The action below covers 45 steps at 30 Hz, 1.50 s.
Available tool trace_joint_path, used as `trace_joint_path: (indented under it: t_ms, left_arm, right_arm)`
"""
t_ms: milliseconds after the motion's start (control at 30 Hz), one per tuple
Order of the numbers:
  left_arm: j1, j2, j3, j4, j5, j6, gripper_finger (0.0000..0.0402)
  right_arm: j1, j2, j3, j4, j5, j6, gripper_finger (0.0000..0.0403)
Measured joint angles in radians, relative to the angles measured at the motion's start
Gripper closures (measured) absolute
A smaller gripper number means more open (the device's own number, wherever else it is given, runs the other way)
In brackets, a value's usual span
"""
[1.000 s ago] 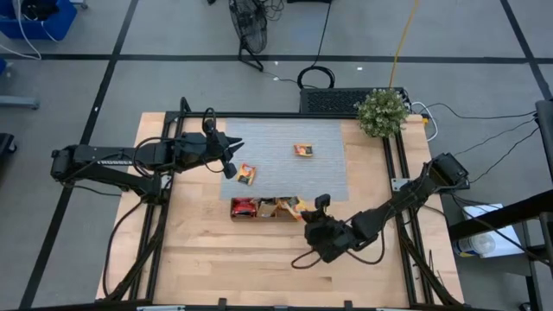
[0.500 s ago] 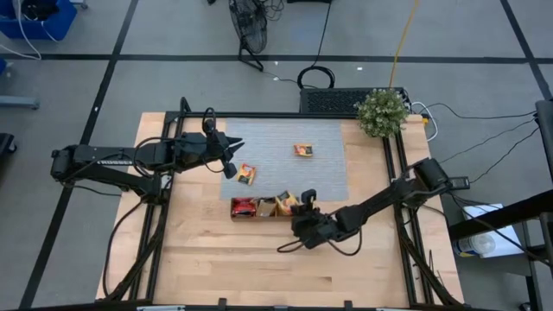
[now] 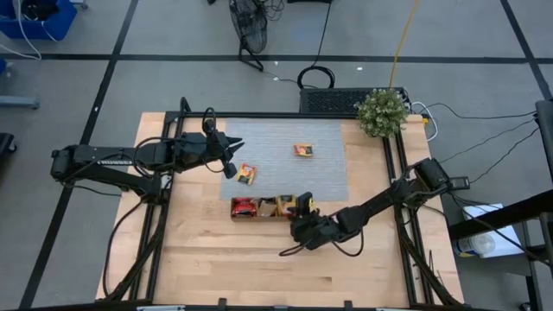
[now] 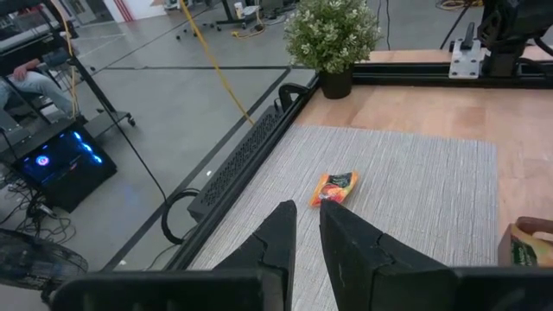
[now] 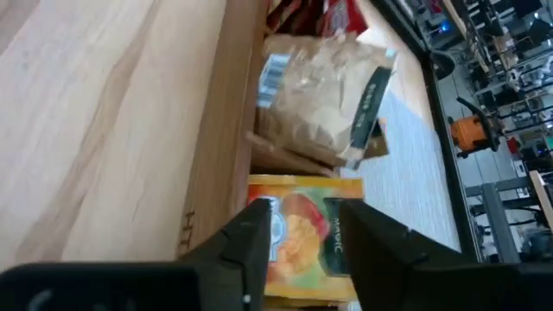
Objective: Pick & Place Tea
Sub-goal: Put the yellow tea bag into the right section of the wooden organizer
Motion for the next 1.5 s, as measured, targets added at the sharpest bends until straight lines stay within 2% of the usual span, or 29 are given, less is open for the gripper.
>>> trace_joint_path:
  t_ms: [200, 333, 400, 500, 633, 800, 933, 1033, 1100, 1300, 1500]
  left_arm:
    - [0.0, 0.0, 0.0, 0.0, 0.0, 0.0, 0.0339]
    - [0.0, 0.0, 0.0, 0.0, 0.0, 0.0, 0.0339]
    - [0.0, 0.0, 0.0, 0.0, 0.0, 0.0, 0.0339]
    - [0.0, 0.0, 0.0, 0.0, 0.0, 0.0, 0.0339]
    - [0.0, 0.0, 0.0, 0.0, 0.0, 0.0, 0.0339]
    - [0.0, 0.0, 0.0, 0.0, 0.0, 0.0, 0.0339]
    - [0.0, 0.0, 0.0, 0.0, 0.0, 0.0, 0.0339]
    - [0.0, 0.0, 0.0, 0.0, 0.0, 0.0, 0.0339]
    - [0.0, 0.0, 0.0, 0.0, 0.0, 0.0, 0.0339]
    - [0.0, 0.0, 0.0, 0.0, 0.0, 0.0, 0.0339]
    - [-0.001, 0.0, 0.0, -0.001, 0.0, 0.0, 0.0339]
  right_arm:
    - [0.009, -0.013, 0.0, 0.066, 0.018, -0.035, 0.0254]
    - [-0.009, -0.067, 0.0, 0.053, 0.188, -0.114, 0.0258]
    - [-0.061, -0.112, 0.0, 0.005, 0.211, -0.13, 0.0262]
    - [-0.187, -0.183, 0.0, -0.099, 0.106, -0.097, 0.0265]
    - [-0.399, -0.22, 0.0, -0.241, -0.12, -0.048, 0.026]
    - [-0.624, -0.194, 0.0, -0.283, -0.424, -0.15, 0.0244]
    - [-0.742, -0.152, 0.0, -0.235, -0.52, -0.187, 0.0237]
    - [-0.79, -0.119, 0.0, -0.218, -0.598, -0.19, 0.0237]
    - [-0.8, -0.092, 0.0, -0.199, -0.628, -0.191, 0.0239]
    - [-0.798, 0.0, 0.0, -0.143, -0.621, -0.252, 0.0237]
    - [-0.799, 0.03, 0.0, -0.1, -0.5, -0.263, 0.0246]
